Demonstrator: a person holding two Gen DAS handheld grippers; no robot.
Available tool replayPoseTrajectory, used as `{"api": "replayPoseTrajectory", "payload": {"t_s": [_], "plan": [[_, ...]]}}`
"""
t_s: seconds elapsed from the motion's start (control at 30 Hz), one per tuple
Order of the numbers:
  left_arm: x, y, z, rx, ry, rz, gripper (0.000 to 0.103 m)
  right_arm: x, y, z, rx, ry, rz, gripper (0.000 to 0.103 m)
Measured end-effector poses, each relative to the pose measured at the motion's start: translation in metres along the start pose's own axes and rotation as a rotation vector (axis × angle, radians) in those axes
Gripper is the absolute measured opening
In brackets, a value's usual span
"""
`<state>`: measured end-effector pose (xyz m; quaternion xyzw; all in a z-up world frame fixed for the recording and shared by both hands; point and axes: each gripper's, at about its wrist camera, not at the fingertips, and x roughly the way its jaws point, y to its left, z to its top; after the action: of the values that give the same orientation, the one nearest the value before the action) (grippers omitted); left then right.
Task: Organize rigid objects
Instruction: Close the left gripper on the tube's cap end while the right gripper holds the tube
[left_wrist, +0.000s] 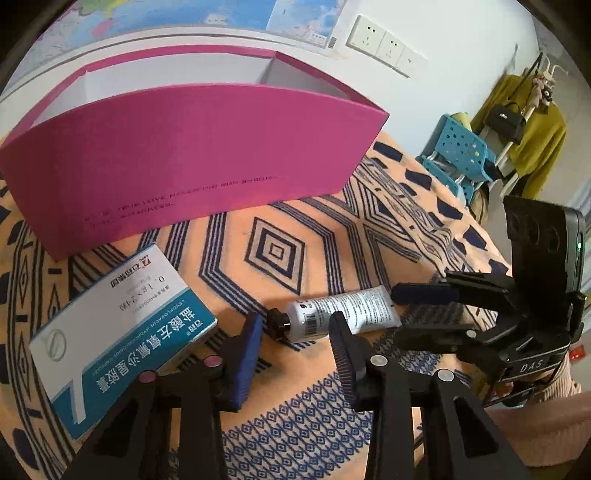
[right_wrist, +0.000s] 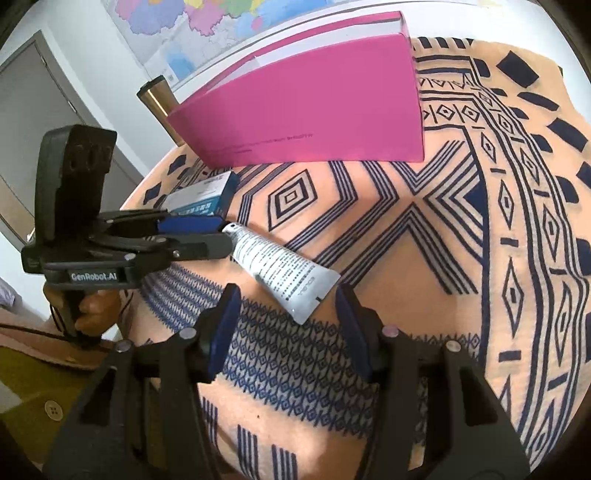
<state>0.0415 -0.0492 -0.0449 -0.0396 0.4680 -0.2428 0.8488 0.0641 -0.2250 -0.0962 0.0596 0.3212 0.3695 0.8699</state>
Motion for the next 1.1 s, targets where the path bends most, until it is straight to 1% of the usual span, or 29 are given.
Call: {"api": "replayPoseTrajectory", "payload": {"t_s": [0.13,0.37,0.5,0.63,0.87,1.1], "plan": [[-0.001,-0.001,-0.003,-0.004,0.004,0.015,0.034,0.004,-0.002,0.005,0.025,-0.014,0.017,0.056],[-0.002,0.004,-0.005,-0.03,0.009,0.038,0.034,0.013,-0.003,0.016,0.027,-0.042,0.008,0.056],[-0.008,0.008,-0.006,-0.047,-0.021,0.081,0.034,0.013,-0.004,0.018,0.022,-0.041,-0.011,0.056],[-0.011,0.006,-0.006,-0.036,-0.034,0.079,0.034,0.01,-0.006,0.015,0.037,-0.042,-0.009,0.056],[-0.008,-0.001,-0.005,-0.024,-0.025,0.039,0.034,0.01,-0.003,0.011,0.047,-0.049,0.001,0.056],[-0.01,-0.004,-0.004,-0.018,-0.032,0.061,0.034,0.012,0.0,0.011,0.056,-0.056,0.001,0.056]]}}
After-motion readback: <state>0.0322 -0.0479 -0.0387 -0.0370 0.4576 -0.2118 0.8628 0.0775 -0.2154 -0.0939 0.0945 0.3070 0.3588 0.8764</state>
